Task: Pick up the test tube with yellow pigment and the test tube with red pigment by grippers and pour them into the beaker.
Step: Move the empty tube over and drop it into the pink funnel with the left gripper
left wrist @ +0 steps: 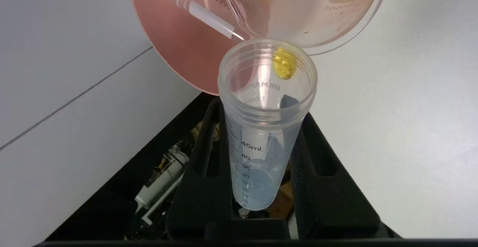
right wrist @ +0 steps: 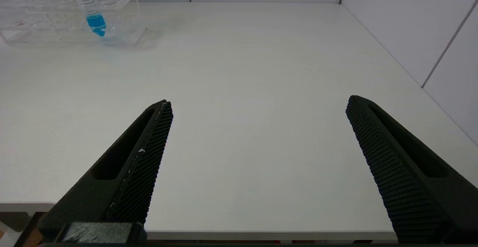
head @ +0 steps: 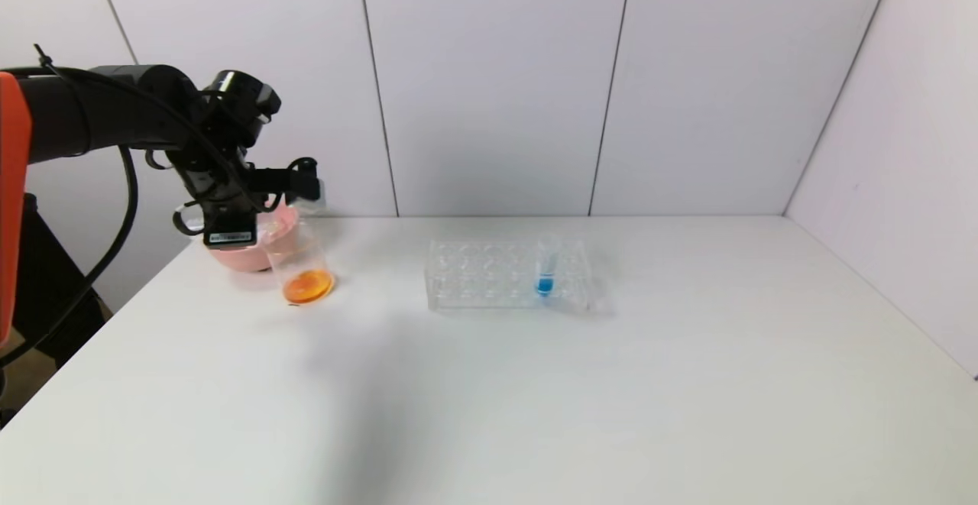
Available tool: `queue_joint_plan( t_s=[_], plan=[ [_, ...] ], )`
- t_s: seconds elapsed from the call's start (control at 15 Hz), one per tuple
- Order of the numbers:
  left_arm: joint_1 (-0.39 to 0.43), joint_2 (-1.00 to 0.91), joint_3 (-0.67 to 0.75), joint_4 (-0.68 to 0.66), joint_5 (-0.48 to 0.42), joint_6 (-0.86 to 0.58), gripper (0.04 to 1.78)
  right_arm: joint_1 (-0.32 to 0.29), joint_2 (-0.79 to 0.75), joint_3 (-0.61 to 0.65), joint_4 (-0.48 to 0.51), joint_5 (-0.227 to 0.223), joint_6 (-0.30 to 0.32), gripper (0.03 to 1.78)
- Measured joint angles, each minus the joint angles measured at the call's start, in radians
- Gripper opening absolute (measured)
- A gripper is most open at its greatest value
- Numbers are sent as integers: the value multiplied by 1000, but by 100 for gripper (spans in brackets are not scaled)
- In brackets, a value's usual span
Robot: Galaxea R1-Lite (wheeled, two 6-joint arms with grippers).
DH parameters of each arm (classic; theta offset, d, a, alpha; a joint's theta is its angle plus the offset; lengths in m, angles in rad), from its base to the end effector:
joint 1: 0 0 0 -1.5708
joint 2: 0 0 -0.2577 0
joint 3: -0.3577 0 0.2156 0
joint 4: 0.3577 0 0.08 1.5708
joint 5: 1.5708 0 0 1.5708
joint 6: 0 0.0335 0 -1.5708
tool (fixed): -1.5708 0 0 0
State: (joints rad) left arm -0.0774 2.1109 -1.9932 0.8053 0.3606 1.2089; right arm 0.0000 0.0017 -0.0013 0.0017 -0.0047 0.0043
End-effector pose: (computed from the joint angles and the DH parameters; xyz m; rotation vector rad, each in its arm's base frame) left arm 0.4088 -0.0198 0.1835 1.3125 0.9663 -0.3219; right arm 0.0578 -0.0002 0.0756 0.0043 0.0021 -0.0047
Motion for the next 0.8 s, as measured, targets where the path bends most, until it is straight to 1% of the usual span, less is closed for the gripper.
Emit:
queue_joint_plan(
  t_s=[0.13, 0.53, 0.67, 0.8],
  plan=[
    [17, -26, 1, -4, -79, -77, 46, 0, 0, 0, 0, 0, 0, 170],
    [96, -104, 8, -81, -387, -385, 46, 0, 0, 0, 0, 0, 0, 170],
    [136, -120, 9, -115, -463, -445, 46, 0, 0, 0, 0, 0, 0, 170],
    [168, -131, 13, -151, -516, -511, 46, 0, 0, 0, 0, 0, 0, 170]
  ],
)
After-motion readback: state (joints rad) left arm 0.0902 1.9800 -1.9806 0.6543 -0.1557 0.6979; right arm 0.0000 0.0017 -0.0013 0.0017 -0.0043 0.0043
